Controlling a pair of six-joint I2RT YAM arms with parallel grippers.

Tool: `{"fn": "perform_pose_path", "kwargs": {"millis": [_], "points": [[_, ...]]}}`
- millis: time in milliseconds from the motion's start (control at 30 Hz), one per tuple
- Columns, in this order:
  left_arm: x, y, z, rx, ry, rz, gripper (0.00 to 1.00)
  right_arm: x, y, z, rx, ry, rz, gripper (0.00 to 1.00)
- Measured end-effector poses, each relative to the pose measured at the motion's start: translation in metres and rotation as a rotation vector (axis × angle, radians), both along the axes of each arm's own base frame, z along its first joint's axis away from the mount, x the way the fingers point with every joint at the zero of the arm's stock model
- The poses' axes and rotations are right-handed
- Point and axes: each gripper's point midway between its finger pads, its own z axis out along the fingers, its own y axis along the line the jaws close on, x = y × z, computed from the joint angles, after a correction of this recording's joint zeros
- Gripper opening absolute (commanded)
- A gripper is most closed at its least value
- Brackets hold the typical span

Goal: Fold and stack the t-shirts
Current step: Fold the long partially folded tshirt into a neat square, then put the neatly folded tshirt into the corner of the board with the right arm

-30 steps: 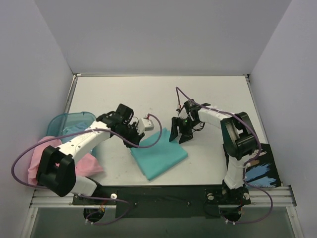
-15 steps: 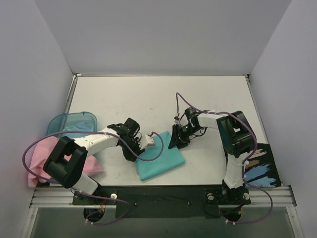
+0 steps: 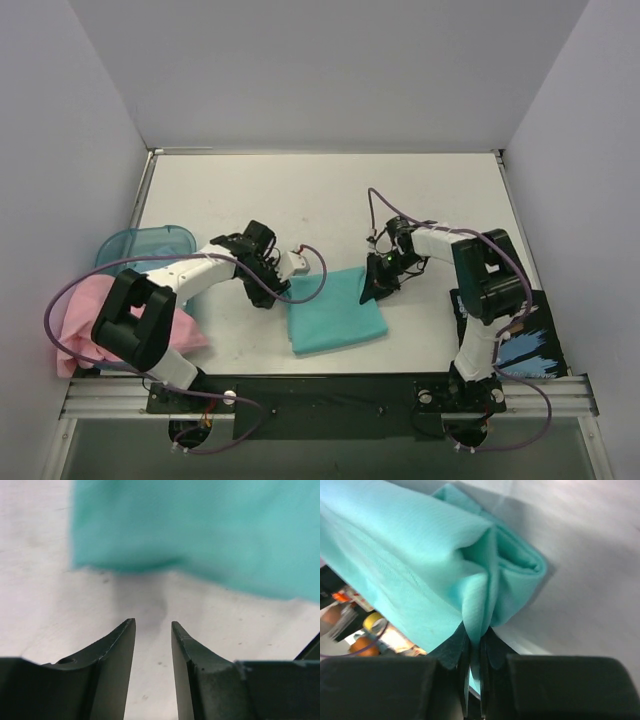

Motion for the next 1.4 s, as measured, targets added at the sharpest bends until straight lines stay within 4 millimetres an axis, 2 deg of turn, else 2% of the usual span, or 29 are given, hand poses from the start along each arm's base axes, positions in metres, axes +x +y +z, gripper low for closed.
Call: {"fn": "perform_pose_path", "kwargs": {"millis": [200, 333, 433, 633, 767, 833, 967, 1167, 1400], "points": [[0.053, 0.016, 0.042, -0.020, -0.139, 0.137, 0.45, -0.009, -0.058, 0.012, -0.267, -0.110, 0.074, 0.00], [0.083, 0.010, 0.074, -0.046, -0.234, 0.172, 0.45, -0.010, -0.090, 0.032, -0.415, -0.212, 0.109, 0.00], [0.097, 0.007, 0.089, -0.059, -0.282, 0.180, 0.45, -0.014, -0.114, 0.044, -0.523, -0.277, 0.126, 0.00], [0.101, 0.007, 0.092, -0.055, -0.303, 0.181, 0.45, -0.020, -0.156, 0.077, -0.701, -0.382, 0.184, 0.00], [0.107, 0.007, 0.097, -0.063, -0.343, 0.180, 0.46, -0.023, -0.184, 0.094, -0.825, -0.389, 0.254, 0.00], [0.108, 0.007, 0.099, -0.070, -0.364, 0.178, 0.46, -0.032, -0.198, 0.097, -0.873, -0.356, 0.292, 0.00], [0.109, 0.009, 0.099, -0.073, -0.395, 0.170, 0.46, -0.052, -0.213, 0.104, -0.910, -0.331, 0.338, 0.00], [0.109, 0.009, 0.094, -0.064, -0.409, 0.161, 0.46, -0.078, -0.241, 0.134, -0.990, -0.412, 0.372, 0.00], [0.110, 0.006, 0.096, -0.067, -0.434, 0.144, 0.46, -0.103, -0.279, 0.158, -1.076, -0.459, 0.407, 0.00]]}}
